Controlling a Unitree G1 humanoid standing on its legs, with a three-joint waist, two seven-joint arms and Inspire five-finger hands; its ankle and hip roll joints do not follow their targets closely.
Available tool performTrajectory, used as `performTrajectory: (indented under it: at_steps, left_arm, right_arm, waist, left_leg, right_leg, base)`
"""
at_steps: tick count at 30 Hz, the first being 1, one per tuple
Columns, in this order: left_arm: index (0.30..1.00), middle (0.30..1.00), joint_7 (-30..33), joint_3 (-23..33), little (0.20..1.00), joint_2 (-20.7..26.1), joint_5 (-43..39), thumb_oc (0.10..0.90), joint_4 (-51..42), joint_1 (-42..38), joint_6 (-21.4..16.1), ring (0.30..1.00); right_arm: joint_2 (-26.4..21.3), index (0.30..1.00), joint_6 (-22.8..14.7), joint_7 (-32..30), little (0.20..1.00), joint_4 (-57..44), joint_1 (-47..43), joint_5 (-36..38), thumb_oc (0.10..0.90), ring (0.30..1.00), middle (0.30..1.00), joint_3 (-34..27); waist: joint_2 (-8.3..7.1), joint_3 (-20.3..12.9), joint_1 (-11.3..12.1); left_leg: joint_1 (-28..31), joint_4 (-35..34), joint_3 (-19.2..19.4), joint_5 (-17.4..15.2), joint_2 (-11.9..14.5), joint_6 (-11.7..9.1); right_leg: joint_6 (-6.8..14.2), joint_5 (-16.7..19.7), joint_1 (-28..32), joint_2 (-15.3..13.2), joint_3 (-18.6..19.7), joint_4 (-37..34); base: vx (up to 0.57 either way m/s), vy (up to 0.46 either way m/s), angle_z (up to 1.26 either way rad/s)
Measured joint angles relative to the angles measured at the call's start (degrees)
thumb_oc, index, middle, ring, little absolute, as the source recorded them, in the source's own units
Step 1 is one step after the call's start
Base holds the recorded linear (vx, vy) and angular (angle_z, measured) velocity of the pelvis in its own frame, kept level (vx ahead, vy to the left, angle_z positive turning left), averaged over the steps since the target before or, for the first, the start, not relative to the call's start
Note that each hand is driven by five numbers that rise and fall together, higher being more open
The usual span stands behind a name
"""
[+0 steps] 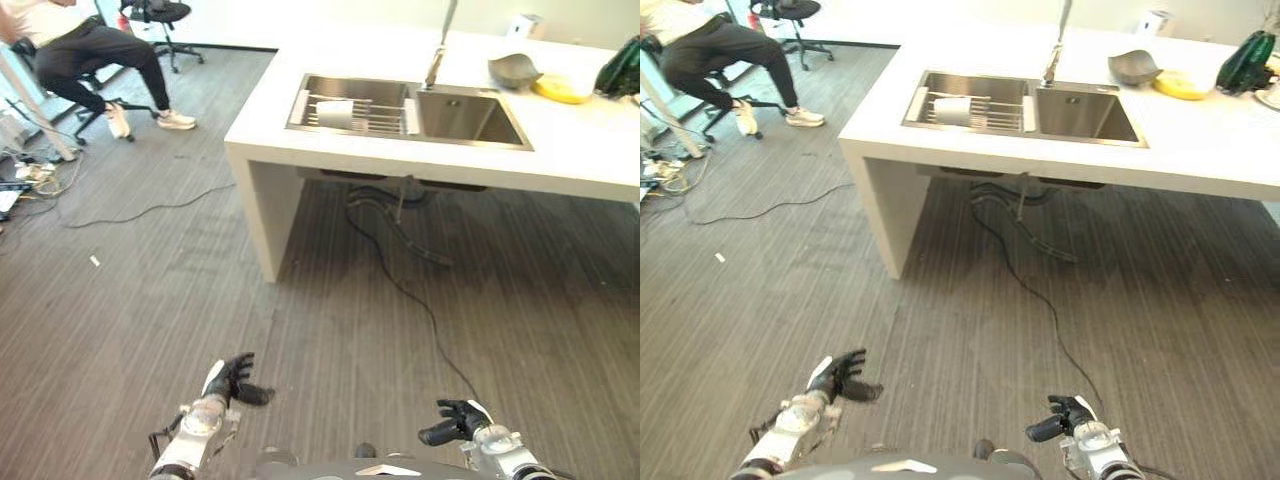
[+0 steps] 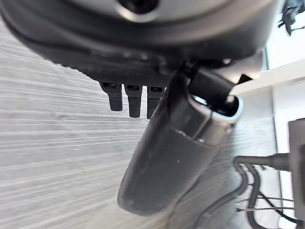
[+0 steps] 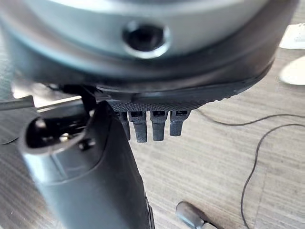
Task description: Place the dishes in the dishwasher.
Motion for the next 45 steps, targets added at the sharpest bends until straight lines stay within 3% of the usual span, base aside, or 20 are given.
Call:
performTrajectory:
  at_steps: [1, 3, 7, 10, 11, 12, 15, 19, 22, 23, 24, 27, 31, 32, 34, 37, 40, 41, 43, 45]
  left_arm:
    - [0.9, 0.9, 0.11, -0.17, 0.9, 0.09, -0.5, 0.8, -2.33, -1.87, 0.13, 0.9]
    - [0.9, 0.9, 1.44, -0.1, 0.9, 1.38, 0.23, 0.8, -10.6, -4.99, 0.11, 0.9]
    - [0.9, 0.9, 6.19, 5.59, 0.9, 5.62, 2.61, 0.8, -27.74, -6.83, -2.07, 0.9]
    - [0.9, 0.9, 8.65, 10.36, 0.9, 8.17, 4.21, 0.8, -34.95, -9.58, -4.16, 0.9]
    - [0.9, 0.9, 8.91, 10.59, 0.9, 9.48, 4.35, 0.8, -37.25, -11.43, -5.01, 0.9]
    - [0.9, 0.9, 8.93, 11.5, 0.9, 10.71, 4.97, 0.8, -41.63, -14.39, -5.8, 0.9]
    - [0.9, 0.9, 8.05, 11.2, 0.9, 11.76, 5.34, 0.8, -45.09, -14.73, -6.02, 0.9]
    - [0.9, 0.9, 7.06, 9.12, 0.9, 12.43, 5.33, 0.8, -45.24, -15.63, -6.59, 0.9]
    - [0.9, 0.9, 5.29, 3.37, 0.9, 13.99, 5.31, 0.8, -45.21, -17.96, -6.12, 0.9]
    - [0.9, 0.9, 5.29, 3.37, 0.9, 13.99, 5.31, 0.8, -45.21, -17.96, -6.12, 0.9]
    - [0.9, 0.9, 5.32, 0.14, 0.9, 14.65, 5.32, 0.8, -44.52, -20.28, -6.43, 0.9]
    - [0.9, 0.9, 3.92, -5.46, 0.9, 13.62, 6.44, 0.8, -43.83, -23.96, -6.61, 0.9]
    - [0.9, 0.9, 1.64, -8.11, 0.9, 13.42, 6.5, 0.8, -39.9, -24.24, -7.28, 0.9]
    - [0.9, 0.9, 1.47, -8.06, 0.9, 13.41, 6.43, 0.8, -38.45, -24.14, -7.26, 0.9]
    - [0.9, 0.9, 1.4, -7.19, 0.9, 13.2, 6.43, 0.8, -35.13, -22.37, -7.09, 0.9]
    - [0.9, 0.9, 1.63, -4.79, 0.9, 13.42, 6.43, 0.8, -33.02, -19.14, -6.26, 0.9]
    - [0.9, 0.9, 1.37, -4.15, 0.9, 13.34, 6.61, 0.8, -33.04, -18.53, -6.05, 0.9]
    - [0.9, 0.9, 1.94, -2.69, 0.9, 12.11, 6.61, 0.8, -33.17, -16.96, -6.08, 0.9]
    - [0.9, 0.9, 2.25, -1.38, 0.9, 12.32, 6.87, 0.8, -33.07, -15.7, -6.01, 0.9]
    - [0.9, 0.9, 1.79, -1.55, 0.9, 12.85, 7.75, 0.8, -33.27, -15.64, -6.02, 0.9]
  right_arm:
    - [-0.14, 0.9, 0.36, -0.31, 0.9, 0.78, 0.3, 0.09, 0.8, 0.9, 0.9, -0.52]
    - [-0.05, 0.9, 0.41, -1.3, 0.9, 3.64, -0.24, 1.13, 0.8, 0.9, 0.9, -2.21]
    - [-1.27, 0.9, -1.87, -0.28, 0.9, 5.71, -0.13, 3.23, 0.8, 0.9, 0.9, -1.93]
    - [-1.22, 0.9, -2.52, 1.21, 0.9, 8.37, 1.41, 3.28, 0.8, 0.9, 0.9, -0.47]
    - [-0.61, 0.9, -2.43, 1.58, 0.9, 8.84, 1.98, 3.29, 0.8, 0.9, 0.9, -0.37]
    - [1.19, 0.9, -2.02, 1.65, 0.9, 8.8, 2.48, 3.27, 0.8, 0.9, 0.9, -0.19]
    - [2.99, 0.9, -3.44, 2.31, 0.9, 9.99, 0.85, 3.32, 0.8, 0.9, 0.9, -1.15]
    - [5.17, 0.9, -4.08, 2.92, 0.9, 11.8, 0.9, 3.37, 0.8, 0.9, 0.9, -1.64]
    - [5.93, 0.9, -3.68, 3.48, 0.9, 15.41, 0.1, 5.73, 0.8, 0.9, 0.9, -9.78]
    - [5.93, 0.9, -3.68, 3.48, 0.9, 15.41, 0.1, 5.73, 0.8, 0.9, 0.9, -9.78]
    - [5.03, 0.9, -2.96, 3.52, 0.9, 14.31, 0.19, 8.38, 0.8, 0.9, 0.9, -10.6]
    - [1.55, 0.9, -3.38, 2.66, 0.9, 12.47, -0.74, 9.19, 0.8, 0.9, 0.9, -11.67]
    - [-2.36, 0.9, -2.06, 2.15, 0.9, 11.13, -0.45, 10.0, 0.8, 0.9, 0.9, -10.89]
    - [-2.22, 0.9, -1.88, 2.22, 0.9, 11.84, -0.05, 9.94, 0.8, 0.9, 0.9, -10.05]
    - [-1.23, 0.9, -1.83, 2.86, 0.9, 13.53, 0.83, 9.96, 0.8, 0.9, 0.9, -10.47]
    - [1.32, 0.9, -1.37, 3.68, 0.9, 15.32, 1.55, 9.94, 0.8, 0.9, 0.9, -10.66]
    - [4.56, 0.9, -0.73, 4.41, 0.9, 15.71, 6.39, 9.91, 0.8, 0.9, 0.9, -10.15]
    - [4.51, 0.9, -0.73, 4.46, 0.9, 15.62, 6.61, 9.89, 0.8, 0.9, 0.9, -10.09]
    - [5.13, 0.9, -1.04, 4.89, 0.9, 15.15, 6.25, 9.97, 0.8, 0.9, 0.9, -10.6]
    - [4.27, 0.9, -1.34, 5.03, 0.9, 15.66, 4.65, 9.99, 0.8, 0.9, 0.9, -12.54]
  waist:
    - [-0.59, 0.59, 0.05]
    - [-1.29, 3.59, 1.82]
    - [3.43, 4.95, 5.97]
    - [4.6, 4.67, 8.28]
    - [3.5, 5.09, 8.95]
    - [-1.07, 6.08, 9.56]
    - [-2.87, 6.09, 10.37]
    - [-5.46, 3.08, 10.69]
    - [-2.74, 2.67, 7.32]
    - [-2.74, 2.67, 7.32]
    - [-3.01, 2.15, 4.89]
    - [1.05, 3.25, 1.99]
    - [5.07, 2.48, 0.5]
    - [4.61, 2.42, 0.12]
    - [4.26, 2.3, -0.23]
    - [2.01, 2.07, -0.24]
    - [-3.29, -0.32, -0.06]
    - [-2.39, -0.78, 0.73]
    - [-5.44, -0.32, 0.94]
    - [-4.64, -0.48, -0.22]
  left_leg:
    - [-5.01, 4.79, 1.71, -0.47, -0.76, 0.85]
    - [-10.96, 0.15, 6.27, -6.09, -2.99, 2.85]
    - [-6.33, -48.19, 2.82, -3.59, -6.12, -1.47]
    - [-4.44, -55.41, 0.71, -4.68, -6.27, -3.38]
    - [-3.47, -55.19, 2.76, -1.36, -6.87, -2.66]
    - [-3.39, -52.83, 8.78, -0.49, -8.25, -1.75]
    - [-0.1, -50.17, 14.02, 1.32, -6.63, 5.61]
    - [3.19, -51.25, 15.48, -0.16, -7.64, 7.71]
    - [11.29, -55.07, 16.71, -1.72, -7.22, 11.88]
    - [11.29, -55.07, 16.71, -1.72, -7.22, 11.88]
    - [12.83, -54.84, 16.03, -2.87, -8.73, 12.7]
    - [15.66, -52.06, 15.15, -6.78, -8.6, 15.41]
    - [18.67, -53.99, 13.4, -7.26, -9.18, 11.13]
    - [19.27, -54.69, 11.72, -7.31, -10.1, 11.2]
    - [21.14, -54.79, 9.06, -8.16, -10.03, 9.82]
    - [25.27, -55.8, 9.44, -8.73, -10.29, 8.86]
    - [28.75, -56.42, 8.68, -11.77, -10.88, 3.97]
    - [28.73, -55.04, 9.35, -12.26, -9.68, 3.07]
    - [23.75, -47.55, 9.41, -14.21, -10.17, 1.35]
    - [22.73, -56.3, 10.68, -13.45, -4.78, -0.35]
  right_leg:
    - [-2.16, -2.26, 0.93, -0.58, 0.65, 0.14]
    - [0.15, -3.37, 4.03, -2.18, 2.51, -1.92]
    - [3.69, -3.51, 10.27, -0.13, 6.86, -9.05]
    - [5.78, -6.09, 15.69, 0.06, 10.13, -11.34]
    - [6.71, -7.56, 17.12, -0.84, 10.43, -11.39]
    - [8.02, -8.35, 18.02, -3.62, 11.3, -10.52]
    - [9.51, -7.69, 16.74, -3.44, 14.42, -3.42]
    - [11.19, -7.43, 14.92, -2.89, 14.16, 0.83]
    - [19.61, -0.89, 2.88, -4.48, 11.46, 33.39]
    - [19.61, -0.89, 2.88, -4.48, 11.46, 33.39]
    - [19.26, 1.7, -4.61, -6.75, 10.6, 49.59]
    - [17.78, 0.45, -15.08, -10.02, 6.78, 56.44]
    - [11.64, -2.92, -15.39, -16.58, -4.05, 21.23]
    - [13.14, -1.27, -14.54, -16.14, -2.2, 5.78]
    - [14.94, 3.04, -13.33, -13.54, 5.59, -2.66]
    - [14.61, 8.31, -11.29, -11.93, 3.4, -5.47]
    - [8.64, 13.73, -5.99, -10.1, -1.23, -7.69]
    - [7.94, 14.77, -4.43, -8.94, -0.65, -9.27]
    - [7.27, 14.03, -3.08, -10.55, 0.46, -11.16]
    - [7.21, 13.52, -3.01, -9.24, 0.55, -11.13]
  base:
    - [0.32, -0.032, 0.42]
    - [0.44, -0.005, -0.01]
    - [0.46, -0.032, -0.73]
    - [0.35, -0.012, -0.65]
    - [0.37, 0.096, -0.41]
    - [0.42, 0.148, -0.32]
    - [0.42, 0.119, -0.59]
    - [0.31, 0.123, -0.51]
    - [0.21, 0.192, -0.06]
    - [0.11, 0.141, 0.21]
    - [0.27, 0.252, 0.3]
    - [0.29, 0.101, 0.13]
    - [0.25, -0.193, 0.26]
    - [0.28, -0.168, 0.49]
    - [0.25, -0.17, 0.56]
    - [0.14, -0.199, 0.46]
    - [0.1, -0.197, 0.75]
    - [0.15, -0.181, 0.3]
    - [0.1, -0.19, 0.12]
    - [0.05, -0.161, 0.3]
